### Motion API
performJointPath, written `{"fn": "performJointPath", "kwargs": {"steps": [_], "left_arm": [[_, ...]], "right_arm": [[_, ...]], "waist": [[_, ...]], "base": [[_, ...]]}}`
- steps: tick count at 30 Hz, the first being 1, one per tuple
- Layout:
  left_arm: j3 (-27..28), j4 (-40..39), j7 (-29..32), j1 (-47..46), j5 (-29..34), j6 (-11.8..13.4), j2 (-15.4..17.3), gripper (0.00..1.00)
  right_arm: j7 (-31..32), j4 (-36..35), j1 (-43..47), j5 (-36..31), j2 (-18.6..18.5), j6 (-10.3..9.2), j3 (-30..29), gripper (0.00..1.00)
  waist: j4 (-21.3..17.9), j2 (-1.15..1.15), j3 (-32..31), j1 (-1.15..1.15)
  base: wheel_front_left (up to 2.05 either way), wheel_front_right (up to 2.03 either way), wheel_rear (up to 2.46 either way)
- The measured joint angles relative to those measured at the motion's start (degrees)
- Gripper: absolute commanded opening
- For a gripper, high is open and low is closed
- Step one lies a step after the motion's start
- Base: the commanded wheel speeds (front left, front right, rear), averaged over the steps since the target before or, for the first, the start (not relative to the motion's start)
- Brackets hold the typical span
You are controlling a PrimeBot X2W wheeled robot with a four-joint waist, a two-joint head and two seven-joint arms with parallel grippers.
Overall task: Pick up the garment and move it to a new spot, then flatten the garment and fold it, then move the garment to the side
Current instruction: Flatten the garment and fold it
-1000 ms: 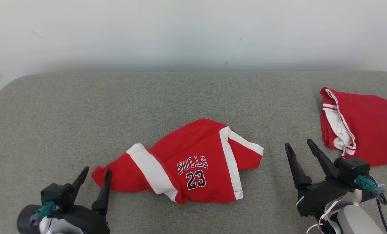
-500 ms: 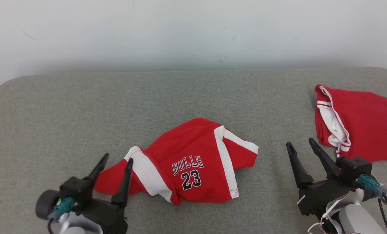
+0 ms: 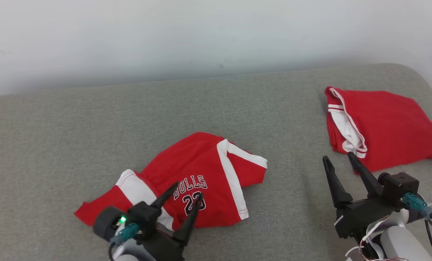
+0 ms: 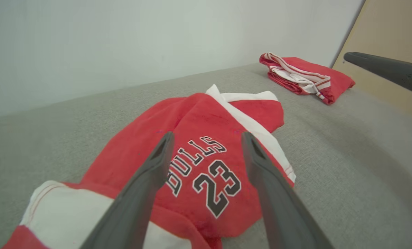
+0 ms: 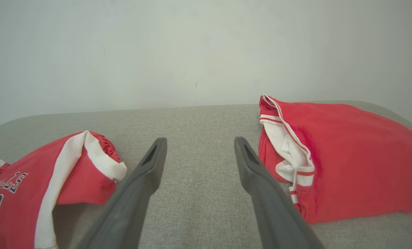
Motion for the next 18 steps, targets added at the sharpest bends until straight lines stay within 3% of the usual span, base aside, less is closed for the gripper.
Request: {"fn": "performJointPath", "kwargs": {"steps": [6,18], "left_arm": [[-4.25,4.87,1.10,-1.86,1.75,-2.69,-2.00,1.00],[-9.60,15.75,1.57,-5.09,4.19,-4.94,-4.86,1.00]], "right_arm": [[-0.27,0.12,-0.16,0.08,-0.11,0.00,-0.11,1.00],[-0.65,0.42,-0.47,0.13,-0.05,0.01,-0.15,1.00]], "waist": [[-2.71,0.00,0.50,0.00],[-4.25,0.00,1.31,0.00]], "base": [[0.00,0.00,0.00],[0.00,0.00,0.00]]}}
